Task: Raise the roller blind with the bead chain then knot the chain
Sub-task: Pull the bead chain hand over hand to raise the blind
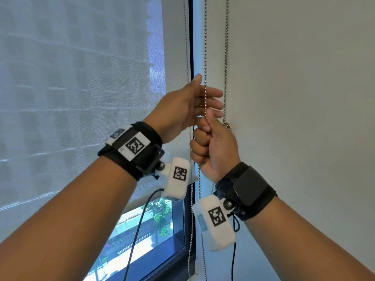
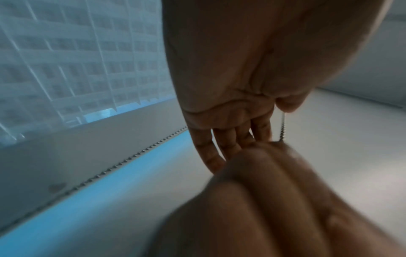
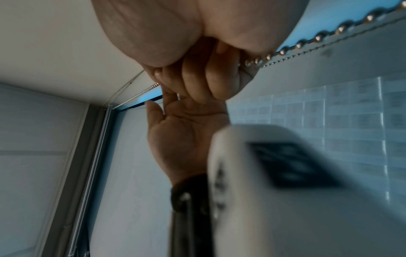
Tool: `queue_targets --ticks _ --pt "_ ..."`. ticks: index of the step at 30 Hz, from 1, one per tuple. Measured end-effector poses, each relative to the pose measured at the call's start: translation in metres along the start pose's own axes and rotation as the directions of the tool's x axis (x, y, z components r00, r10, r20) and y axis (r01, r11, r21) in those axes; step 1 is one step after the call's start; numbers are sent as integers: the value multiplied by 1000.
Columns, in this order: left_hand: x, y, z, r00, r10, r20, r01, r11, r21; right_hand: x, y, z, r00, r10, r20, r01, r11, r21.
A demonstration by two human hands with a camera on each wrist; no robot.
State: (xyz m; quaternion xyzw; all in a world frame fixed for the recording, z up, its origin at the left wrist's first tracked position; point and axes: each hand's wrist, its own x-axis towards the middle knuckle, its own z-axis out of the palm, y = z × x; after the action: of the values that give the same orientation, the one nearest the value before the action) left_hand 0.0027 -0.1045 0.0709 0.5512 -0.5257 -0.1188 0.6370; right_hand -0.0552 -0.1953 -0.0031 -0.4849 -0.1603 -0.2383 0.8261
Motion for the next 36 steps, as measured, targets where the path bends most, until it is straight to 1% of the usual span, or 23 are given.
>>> queue_targets --ticks 1,4,6,8,9,11,13,16,17,19,21,23,25,27,28,29,30,33,34,36 --pt "3 4 4 1000 11 -8 -11 999 -36 -1 1 -1 1000 13 4 -13 1000 -7" --pt "7 7 18 996 31 -88 -47 981 -188 1 3 -8 998 24 57 -20 997 -69" --pt "7 2 21 988 32 -153 -66 973 -222 3 2 -16 993 54 104 -27 969 -244" --pt "6 -1 20 980 37 -196 -81 971 -224 8 -5 -24 986 105 131 -34 889 -456" --pt "5 -2 18 978 31 -209 -81 968 -236 11 -11 -28 986 109 126 -27 850 -525" --pt "5 -3 17 973 19 -231 -85 957 -279 22 -28 -31 995 49 83 7 818 -575" --pt "6 -5 16 969 25 -247 -104 944 -313 36 -48 -26 998 -50 40 64 849 -525" --pt "6 -11 20 963 15 -268 -104 941 -321 53 -78 1 987 -152 52 161 930 -331" --pt "4 -12 24 963 5 -269 -94 943 -319 57 -86 11 985 -161 60 172 947 -273" --pt "1 -21 31 958 -7 -287 -85 947 -309 62 -97 29 984 -148 97 166 963 -212" --pt "0 -32 33 938 -10 -345 -95 953 -287 65 -100 43 983 -128 130 151 971 -184" --pt "-2 -42 32 925 -13 -381 -106 951 -292 65 -96 50 987 -130 94 144 977 -160" --pt "-6 -50 31 934 -16 -356 -130 915 -382 61 -90 56 988 -151 13 151 978 -147" --pt "-12 -50 28 964 -44 -262 -83 887 -454 54 -85 60 984 -172 -37 166 978 -123" --pt "-13 -51 25 976 -60 -207 -38 898 -438 51 -83 60 983 -175 -48 170 980 -101" --pt "-14 -51 20 983 -70 -170 -1 922 -386 49 -81 60 983 -176 -51 171 982 -80" --pt "-13 -49 14 985 -64 -160 12 951 -308 46 -78 58 983 -175 -51 171 983 -67" --pt "-6 -37 -3 982 27 -185 -50 991 -123 39 -67 51 986 -160 -50 157 986 -53" --pt "-4 -29 -8 982 51 -184 -72 992 -107 36 -61 48 987 -154 -42 152 987 -49" --pt "0 -10 -13 989 71 -132 -85 991 -107 31 -49 41 990 -141 -9 140 989 -54"
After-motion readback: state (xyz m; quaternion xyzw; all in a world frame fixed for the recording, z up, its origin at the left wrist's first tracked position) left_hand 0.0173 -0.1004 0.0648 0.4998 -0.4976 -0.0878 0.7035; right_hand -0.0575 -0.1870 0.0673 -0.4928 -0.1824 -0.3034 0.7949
